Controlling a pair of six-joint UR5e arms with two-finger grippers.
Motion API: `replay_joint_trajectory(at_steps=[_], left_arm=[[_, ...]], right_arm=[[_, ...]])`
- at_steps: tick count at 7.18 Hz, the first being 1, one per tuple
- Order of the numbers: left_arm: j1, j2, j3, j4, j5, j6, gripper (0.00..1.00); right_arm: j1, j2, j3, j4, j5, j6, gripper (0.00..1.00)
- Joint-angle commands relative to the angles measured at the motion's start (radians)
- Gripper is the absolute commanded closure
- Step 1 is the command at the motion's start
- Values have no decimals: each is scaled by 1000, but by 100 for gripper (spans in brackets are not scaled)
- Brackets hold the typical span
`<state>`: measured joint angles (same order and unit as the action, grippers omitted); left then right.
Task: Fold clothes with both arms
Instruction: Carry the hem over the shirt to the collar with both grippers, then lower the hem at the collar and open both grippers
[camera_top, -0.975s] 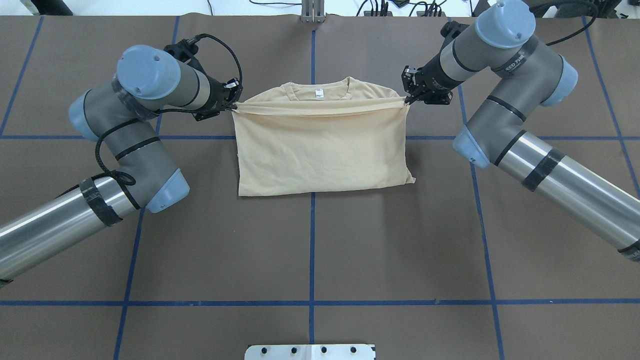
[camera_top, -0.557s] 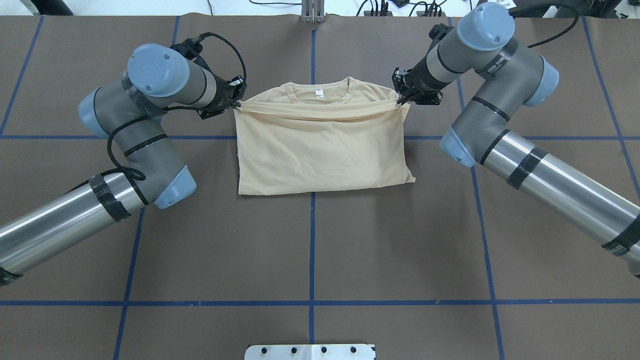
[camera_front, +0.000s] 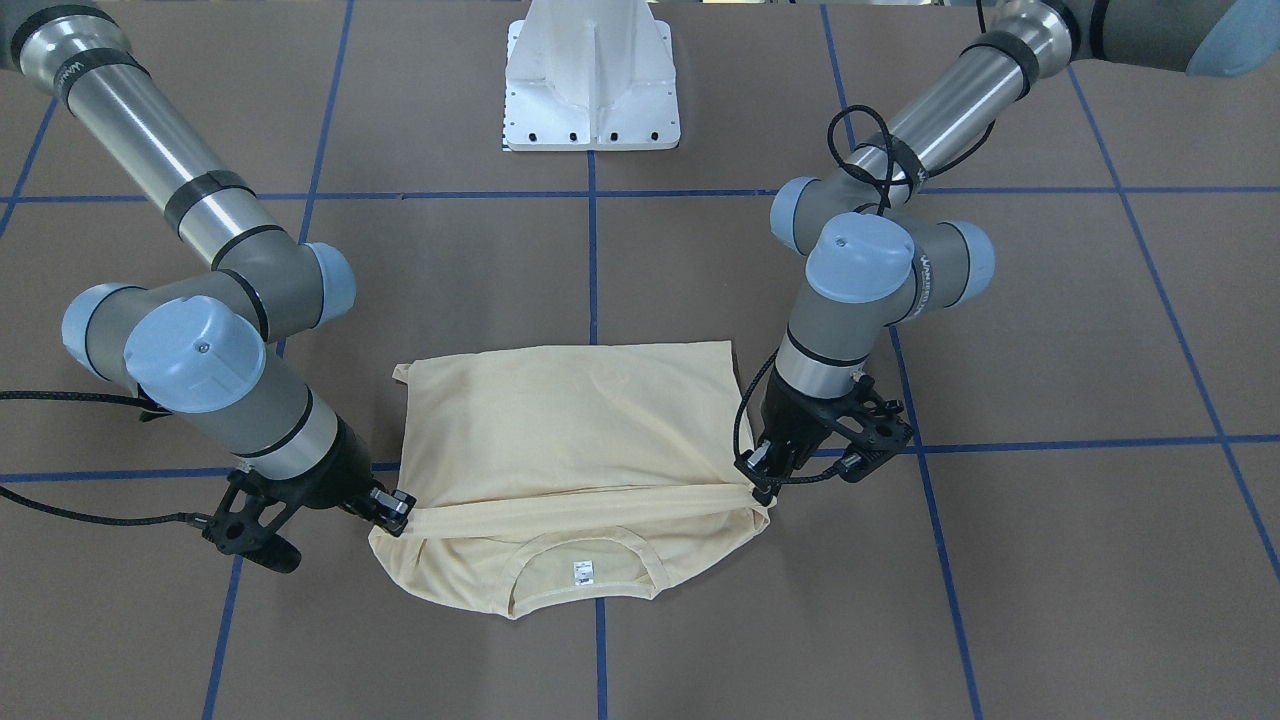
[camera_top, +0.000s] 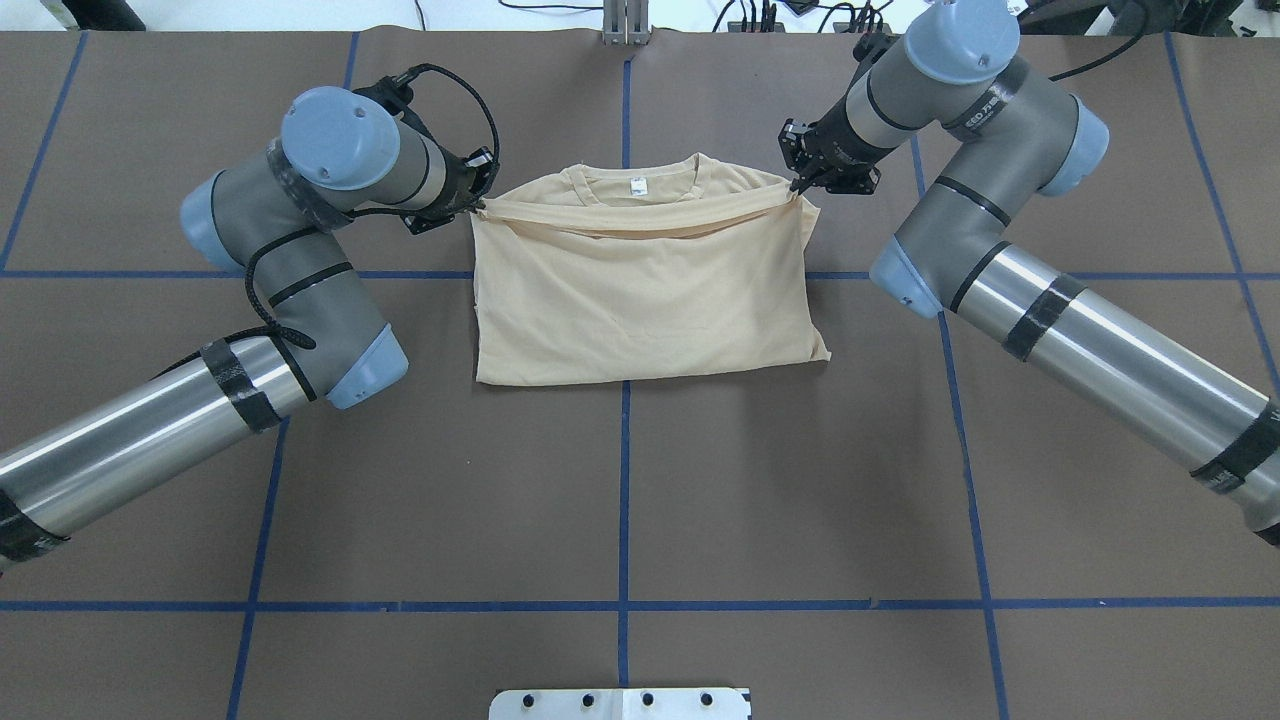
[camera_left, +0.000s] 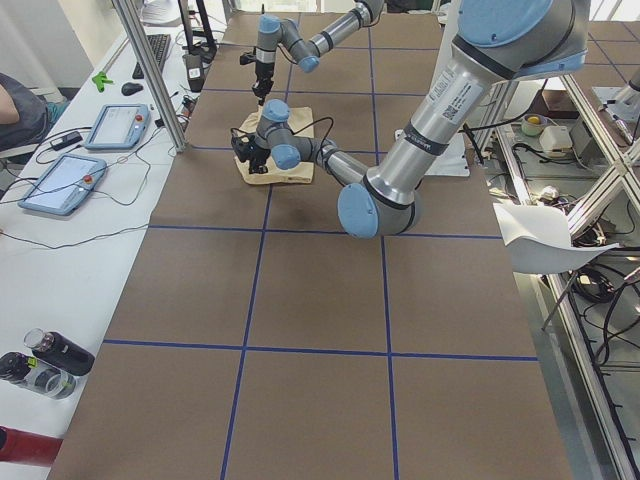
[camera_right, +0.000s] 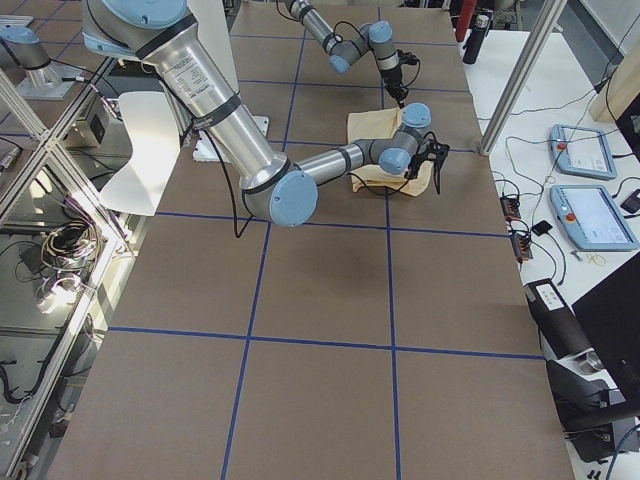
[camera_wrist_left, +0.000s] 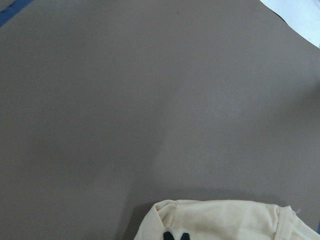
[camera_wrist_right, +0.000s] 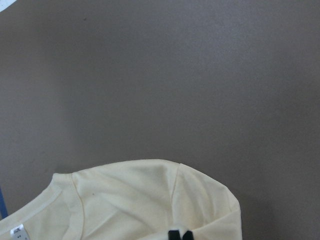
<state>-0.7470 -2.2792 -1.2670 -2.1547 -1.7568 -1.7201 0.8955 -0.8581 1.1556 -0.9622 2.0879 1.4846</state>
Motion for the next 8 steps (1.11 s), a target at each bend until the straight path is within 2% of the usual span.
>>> replay_joint_trajectory(at_steps=[1, 8], left_arm=[[-5, 0, 1, -1, 0, 2, 100], [-34, -8, 1, -13, 0, -30, 100]], right_arm=[[39, 4, -4, -1, -2, -13, 100], [23, 11, -27, 0, -15, -40, 100]])
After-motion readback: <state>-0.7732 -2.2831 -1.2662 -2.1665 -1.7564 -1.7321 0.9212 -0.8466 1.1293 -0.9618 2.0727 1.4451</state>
